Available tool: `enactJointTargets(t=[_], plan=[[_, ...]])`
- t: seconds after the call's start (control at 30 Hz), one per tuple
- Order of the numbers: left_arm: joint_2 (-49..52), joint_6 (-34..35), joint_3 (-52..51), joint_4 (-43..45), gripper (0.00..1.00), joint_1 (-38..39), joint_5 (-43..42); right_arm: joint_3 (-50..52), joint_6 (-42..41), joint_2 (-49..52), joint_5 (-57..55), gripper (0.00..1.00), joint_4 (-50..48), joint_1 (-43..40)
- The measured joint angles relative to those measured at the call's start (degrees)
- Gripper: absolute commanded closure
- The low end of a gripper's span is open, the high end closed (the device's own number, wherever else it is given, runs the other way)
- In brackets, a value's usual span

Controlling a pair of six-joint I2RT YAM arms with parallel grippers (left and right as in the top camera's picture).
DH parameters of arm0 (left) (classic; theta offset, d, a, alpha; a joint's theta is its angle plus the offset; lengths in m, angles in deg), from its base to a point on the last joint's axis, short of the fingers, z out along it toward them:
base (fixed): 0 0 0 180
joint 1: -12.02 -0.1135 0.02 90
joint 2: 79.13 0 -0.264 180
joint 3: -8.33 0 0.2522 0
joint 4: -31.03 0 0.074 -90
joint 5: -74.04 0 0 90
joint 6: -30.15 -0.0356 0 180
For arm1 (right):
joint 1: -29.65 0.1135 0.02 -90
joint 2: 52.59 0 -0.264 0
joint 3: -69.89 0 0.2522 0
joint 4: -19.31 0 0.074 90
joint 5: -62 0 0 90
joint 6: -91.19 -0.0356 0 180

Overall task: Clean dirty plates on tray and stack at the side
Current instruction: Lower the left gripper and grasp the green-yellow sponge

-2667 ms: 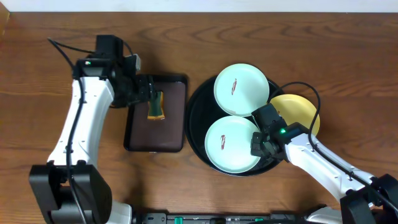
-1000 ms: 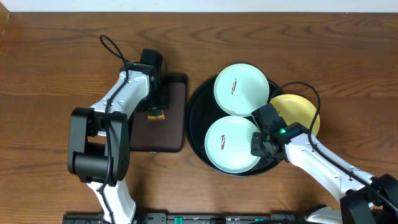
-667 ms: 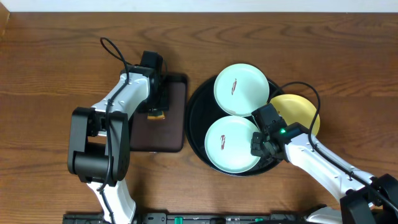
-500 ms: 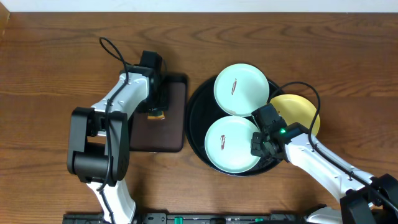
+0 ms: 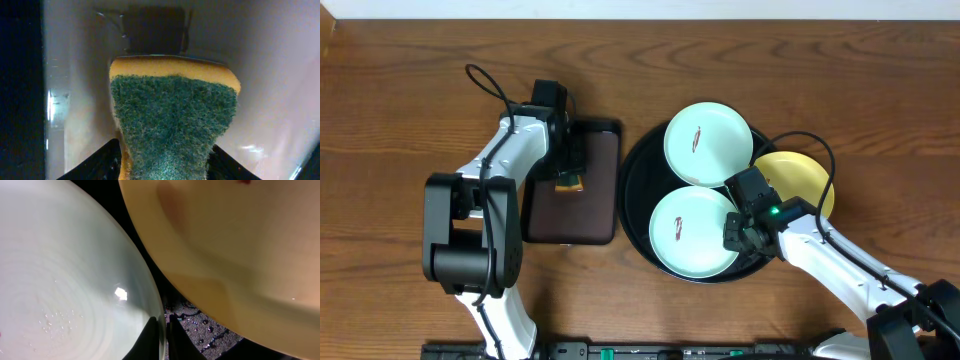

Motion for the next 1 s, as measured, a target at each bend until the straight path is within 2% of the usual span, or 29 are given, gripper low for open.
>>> enactJointTargets(t=[0.5, 0.63, 0.8, 0.83, 0.87, 0.9, 1.0], plan=[[0.00, -0.33, 0.00, 1.81, 0.49, 0.00, -0.42, 0.00, 0.02, 0.00, 0.00, 0.92, -0.04, 0.00], [0.00, -0.63, 0.00, 1.79, 0.62, 0.00, -0.42, 0.00, 0.00, 0.00, 0.00, 0.92, -0.04, 0.00], [0.00, -0.66, 0.00, 1.79, 0.64, 0.00, -0.44, 0.00, 0.02, 0.00, 0.00, 0.92, -0.04, 0.00], [0.00, -0.74, 0.00, 1.70, 0.68, 0.00, -0.42, 0.00, 0.02, 0.00, 0.00, 0.92, -0.04, 0.00], [0.00, -0.83, 0.00, 1.42, 0.77, 0.00, -0.44, 0.00, 0.00, 0.00, 0.00, 0.92, -0.07, 0.00], [0.00, -1.14, 0.00, 1.09, 0.92, 0.00, -0.44, 0.00, 0.02, 0.00, 0.00, 0.92, -0.04, 0.00], [0.00, -1.44, 0.00, 0.96, 0.93, 0.00, -0.46, 0.00, 0.00, 0.00, 0.00, 0.92, -0.07, 0.00]])
